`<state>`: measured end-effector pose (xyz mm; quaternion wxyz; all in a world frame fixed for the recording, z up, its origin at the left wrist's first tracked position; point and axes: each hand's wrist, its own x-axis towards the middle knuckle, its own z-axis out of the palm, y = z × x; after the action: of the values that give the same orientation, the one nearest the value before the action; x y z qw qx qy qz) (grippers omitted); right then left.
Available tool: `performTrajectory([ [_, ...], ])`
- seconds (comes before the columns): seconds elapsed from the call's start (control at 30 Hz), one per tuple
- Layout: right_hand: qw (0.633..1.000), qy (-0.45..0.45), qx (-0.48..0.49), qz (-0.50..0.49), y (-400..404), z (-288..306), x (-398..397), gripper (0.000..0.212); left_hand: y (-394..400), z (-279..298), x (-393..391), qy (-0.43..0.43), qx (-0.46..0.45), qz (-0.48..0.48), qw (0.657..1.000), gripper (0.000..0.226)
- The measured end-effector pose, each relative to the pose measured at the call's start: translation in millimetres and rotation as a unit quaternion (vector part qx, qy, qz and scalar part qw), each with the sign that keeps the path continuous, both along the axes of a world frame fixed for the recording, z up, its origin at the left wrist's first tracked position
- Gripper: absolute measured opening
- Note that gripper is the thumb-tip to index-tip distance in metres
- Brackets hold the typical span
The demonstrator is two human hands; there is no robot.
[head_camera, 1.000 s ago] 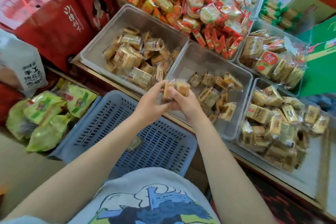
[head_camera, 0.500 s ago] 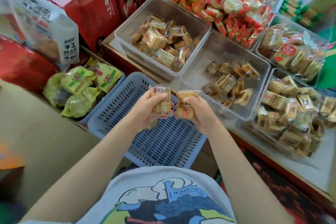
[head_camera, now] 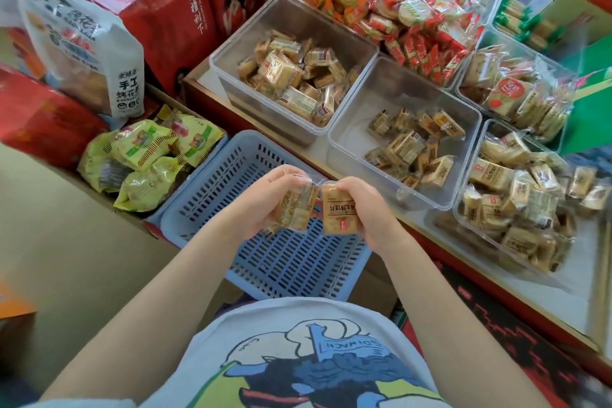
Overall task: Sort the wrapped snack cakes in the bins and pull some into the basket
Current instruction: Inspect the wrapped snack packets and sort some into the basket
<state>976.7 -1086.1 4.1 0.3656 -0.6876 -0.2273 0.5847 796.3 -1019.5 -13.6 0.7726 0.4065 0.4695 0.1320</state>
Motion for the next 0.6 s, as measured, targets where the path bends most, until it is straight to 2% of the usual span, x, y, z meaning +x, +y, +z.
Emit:
performTrajectory([
  [0.1,1.0,0.004,-0.005,-0.024,-4,-3,-4,0.016,0,2,-2,0.012,0.0,-0.018,1.0,0.012],
  [0.23,0.998,0.018,-0.006,-0.053,-6,-4,-13,0.022,-7,0,4,0.044,0.005,0.021,0.999,0.018],
  [0.47,0.998,-0.032,0.005,-0.048,-9,-3,-17,0.024,-18,-14,1,0.053,0.051,0.047,0.996,0.021],
  [0.6,0.998,-0.038,0.01,-0.058,-10,-1,-18,0.025,-19,-19,-2,0.064,0.042,0.092,0.993,0.02],
])
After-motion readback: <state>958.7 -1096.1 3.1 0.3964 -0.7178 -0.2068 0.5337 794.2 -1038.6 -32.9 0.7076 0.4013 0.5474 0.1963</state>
